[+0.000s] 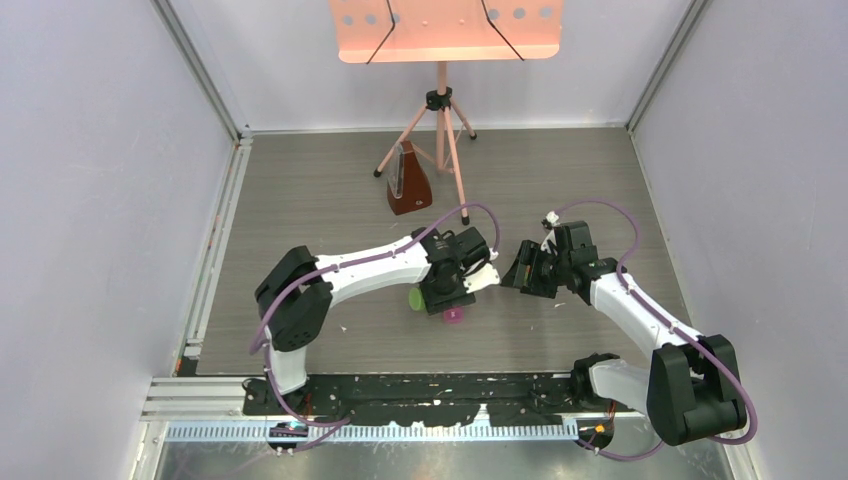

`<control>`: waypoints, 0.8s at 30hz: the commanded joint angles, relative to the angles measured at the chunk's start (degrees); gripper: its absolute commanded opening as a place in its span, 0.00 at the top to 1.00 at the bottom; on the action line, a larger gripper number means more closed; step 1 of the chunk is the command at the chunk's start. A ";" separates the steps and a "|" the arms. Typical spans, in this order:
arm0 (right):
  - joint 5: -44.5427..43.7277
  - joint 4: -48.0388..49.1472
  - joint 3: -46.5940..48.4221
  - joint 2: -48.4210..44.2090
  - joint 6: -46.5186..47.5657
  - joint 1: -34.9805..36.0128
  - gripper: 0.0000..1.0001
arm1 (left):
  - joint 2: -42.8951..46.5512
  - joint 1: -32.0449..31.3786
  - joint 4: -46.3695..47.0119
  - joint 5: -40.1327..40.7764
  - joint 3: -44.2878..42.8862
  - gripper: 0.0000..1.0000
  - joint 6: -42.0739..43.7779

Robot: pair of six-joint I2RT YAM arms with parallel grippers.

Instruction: Sort the pills into containers

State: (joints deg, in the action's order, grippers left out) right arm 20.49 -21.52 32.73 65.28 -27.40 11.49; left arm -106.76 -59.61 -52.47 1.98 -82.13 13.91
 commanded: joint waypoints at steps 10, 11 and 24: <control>0.69 1.85 -0.40 -0.06 -0.29 -0.25 0.36 | -0.45 -0.68 1.27 0.52 0.86 1.00 -0.42; 0.69 1.84 -0.39 -0.04 -0.29 -0.24 0.36 | -0.53 -0.68 1.12 0.38 0.87 1.00 -0.32; 0.69 2.00 -0.12 0.16 -0.36 -0.25 0.36 | -1.90 -1.86 -2.81 2.92 -1.93 1.00 2.34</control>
State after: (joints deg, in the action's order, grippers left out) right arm 20.69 -21.21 32.12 65.28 -27.40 11.49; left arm -108.31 -60.80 -53.28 3.64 -81.84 14.61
